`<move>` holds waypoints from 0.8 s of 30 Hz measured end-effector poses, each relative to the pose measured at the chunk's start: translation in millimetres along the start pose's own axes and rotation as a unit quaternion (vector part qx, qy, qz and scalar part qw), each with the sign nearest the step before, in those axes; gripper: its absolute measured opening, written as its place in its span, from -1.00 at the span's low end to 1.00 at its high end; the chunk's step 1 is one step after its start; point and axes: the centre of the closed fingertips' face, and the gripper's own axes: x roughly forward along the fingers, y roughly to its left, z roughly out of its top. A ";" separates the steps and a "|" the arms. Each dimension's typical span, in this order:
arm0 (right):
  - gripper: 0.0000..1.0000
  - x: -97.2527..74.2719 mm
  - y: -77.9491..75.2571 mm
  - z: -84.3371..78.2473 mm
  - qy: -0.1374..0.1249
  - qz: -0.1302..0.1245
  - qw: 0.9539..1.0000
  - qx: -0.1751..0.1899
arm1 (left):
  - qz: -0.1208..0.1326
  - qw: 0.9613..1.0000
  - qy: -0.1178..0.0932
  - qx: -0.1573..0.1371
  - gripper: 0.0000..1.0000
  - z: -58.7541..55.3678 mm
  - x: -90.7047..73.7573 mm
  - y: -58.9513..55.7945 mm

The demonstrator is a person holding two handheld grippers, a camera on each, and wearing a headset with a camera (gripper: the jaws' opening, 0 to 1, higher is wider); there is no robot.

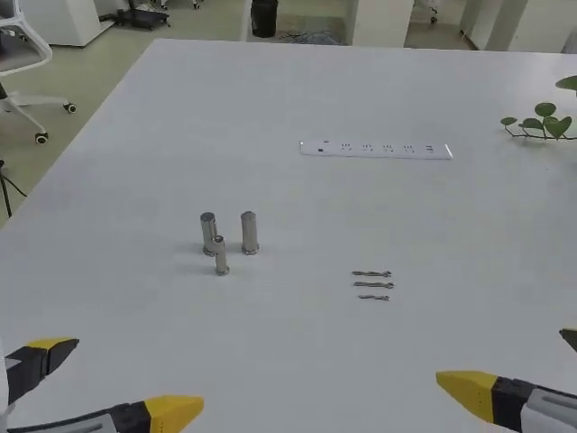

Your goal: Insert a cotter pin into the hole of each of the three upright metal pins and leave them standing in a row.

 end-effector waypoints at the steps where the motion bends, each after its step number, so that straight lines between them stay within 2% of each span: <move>1: 0.86 -0.1 0.0 0.3 0.000 0.000 1.000 0.000 | -0.001 1.000 0.000 -0.001 0.91 0.3 0.1 -0.2; 4: 0.86 -0.3 0.1 0.7 -0.001 -0.001 1.000 0.000 | -0.003 1.000 0.002 -0.001 0.85 0.8 0.4 -0.9; 6: 0.86 0.0 0.5 0.9 -0.001 0.000 1.000 0.001 | -0.005 1.000 0.012 -0.008 0.80 -1.7 0.9 -1.1; 14: 0.86 1.7 1.9 -0.7 0.003 0.002 1.000 0.000 | -0.005 1.000 0.008 0.009 0.79 -1.4 0.9 -2.1; 18: 0.86 1.7 1.9 0.5 0.002 0.001 1.000 0.000 | -0.013 1.000 0.002 0.002 0.79 0.4 0.8 -3.9; 24: 0.86 1.8 1.6 1.8 0.003 0.000 1.000 0.000 | -0.009 1.000 0.007 0.006 0.79 1.3 1.0 -1.1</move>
